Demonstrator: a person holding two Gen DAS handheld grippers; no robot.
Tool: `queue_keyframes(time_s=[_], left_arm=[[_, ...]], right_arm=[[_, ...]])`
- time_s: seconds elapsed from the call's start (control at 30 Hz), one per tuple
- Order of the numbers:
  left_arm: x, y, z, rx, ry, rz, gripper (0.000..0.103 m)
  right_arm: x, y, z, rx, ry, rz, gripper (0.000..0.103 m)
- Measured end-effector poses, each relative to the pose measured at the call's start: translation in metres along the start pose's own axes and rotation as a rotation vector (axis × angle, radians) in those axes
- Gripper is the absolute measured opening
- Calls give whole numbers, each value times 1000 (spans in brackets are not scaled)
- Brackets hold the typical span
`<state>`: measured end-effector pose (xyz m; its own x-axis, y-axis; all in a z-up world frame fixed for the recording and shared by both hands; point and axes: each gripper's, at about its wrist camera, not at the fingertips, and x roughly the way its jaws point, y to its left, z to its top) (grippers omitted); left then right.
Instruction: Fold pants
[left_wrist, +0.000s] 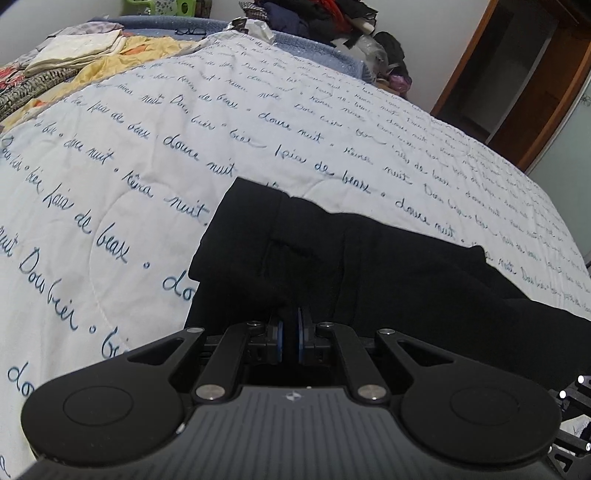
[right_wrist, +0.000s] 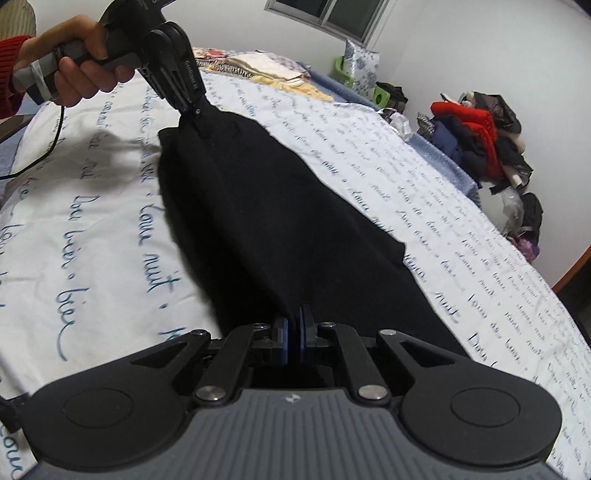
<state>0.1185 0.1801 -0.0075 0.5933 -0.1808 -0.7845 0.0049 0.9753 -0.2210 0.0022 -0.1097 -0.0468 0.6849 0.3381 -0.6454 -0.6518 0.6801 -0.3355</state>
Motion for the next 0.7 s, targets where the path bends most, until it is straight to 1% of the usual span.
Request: queue_keyframes(time_s=[0.13, 0.23, 0.27, 0.3, 0.37, 0.43, 0.47, 0.53, 0.57, 0.6, 0.67, 0.7], left_arm=[[5, 0, -6, 9, 3, 29, 11], [16, 0, -9, 5, 34, 49, 13], [16, -1, -10, 5, 32, 53, 14], [16, -2, -9, 7, 31, 60, 19], [14, -2, -8, -2, 33, 74, 21], [8, -3, -9, -3, 34, 85, 25], [5, -5, -9, 4, 33, 98, 29], [-4, -8, -11, 28, 27, 150, 37], [-9, -10, -12, 45, 15, 191, 45], [-14, -13, -14, 65, -5, 238, 48], [-24, -20, -17, 110, -48, 319, 47], [-29, -25, -18, 132, -67, 339, 47]], right_arm=[[-1, 4, -4, 21, 7, 22, 5], [3, 8, -8, 26, 29, 39, 5], [4, 10, -9, 24, 31, 38, 6], [5, 12, -10, 27, 39, 41, 6], [7, 12, -11, 45, 55, 42, 7], [5, 14, -12, 49, 50, 23, 9], [3, 15, -12, 47, 53, 12, 12], [-8, 15, -15, 51, 44, 6, 20], [-16, 11, -17, 74, 36, 19, 29], [-26, 4, -20, 116, 19, 32, 34], [-45, -14, -31, 228, -24, 29, 35], [-54, -25, -39, 293, -40, 16, 37]])
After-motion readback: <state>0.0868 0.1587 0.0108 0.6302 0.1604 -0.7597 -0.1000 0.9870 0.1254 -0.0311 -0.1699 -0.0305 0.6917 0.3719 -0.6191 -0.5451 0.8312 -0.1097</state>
